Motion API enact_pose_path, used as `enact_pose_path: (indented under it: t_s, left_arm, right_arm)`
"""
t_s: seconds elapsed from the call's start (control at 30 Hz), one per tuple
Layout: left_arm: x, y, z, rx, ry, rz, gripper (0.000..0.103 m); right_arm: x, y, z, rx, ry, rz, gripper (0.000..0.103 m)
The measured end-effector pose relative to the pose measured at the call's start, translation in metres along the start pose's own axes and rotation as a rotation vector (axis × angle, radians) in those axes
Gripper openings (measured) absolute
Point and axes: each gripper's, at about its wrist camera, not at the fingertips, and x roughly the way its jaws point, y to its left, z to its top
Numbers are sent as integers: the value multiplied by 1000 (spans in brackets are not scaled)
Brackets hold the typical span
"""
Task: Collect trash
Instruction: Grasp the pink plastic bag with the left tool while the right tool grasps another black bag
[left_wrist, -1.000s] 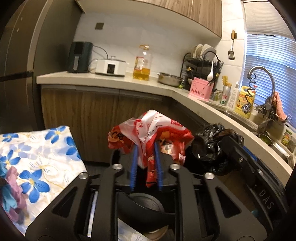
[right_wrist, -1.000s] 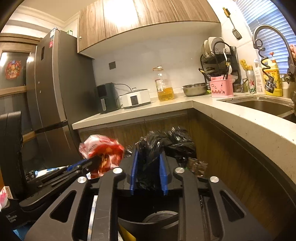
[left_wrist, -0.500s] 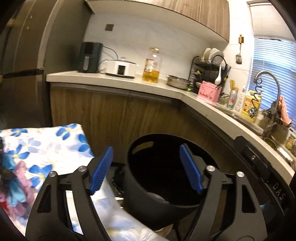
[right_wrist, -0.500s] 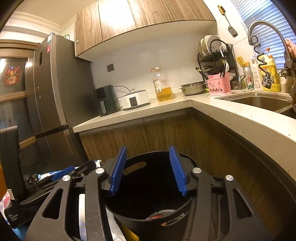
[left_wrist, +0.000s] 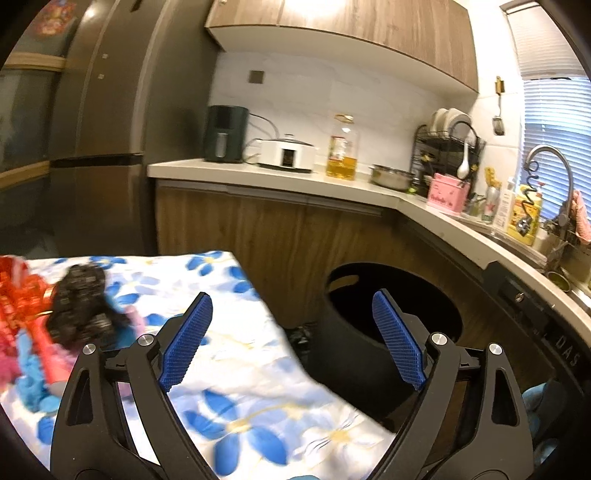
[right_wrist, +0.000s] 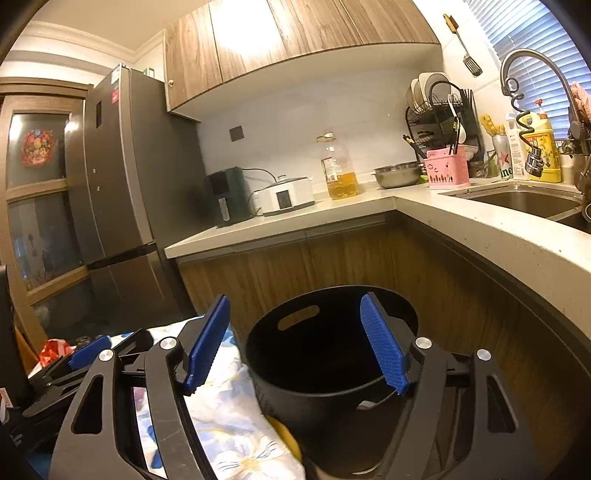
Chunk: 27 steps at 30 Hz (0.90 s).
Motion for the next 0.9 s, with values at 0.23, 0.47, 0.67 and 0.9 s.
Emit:
enact_pose_path:
  t_s: [0.23,0.47,0.67,0.9]
  left_arm:
    - [-41,39,-12,-27,-15,109,87]
    - [-85,88,-28,-69,-29,226,87]
    - [-120,136,-38,-103,-44,347,87]
    - [-152,197,-55,-139,-51,511,87]
  right_arm:
    - [-21,29,-8,-22,-3,47,72]
    - [-35,70,-24,-32,17,127,72]
    - [-39,113,-45,-41,54,214,72]
    - [-37,160,-67,-80,104,298,72]
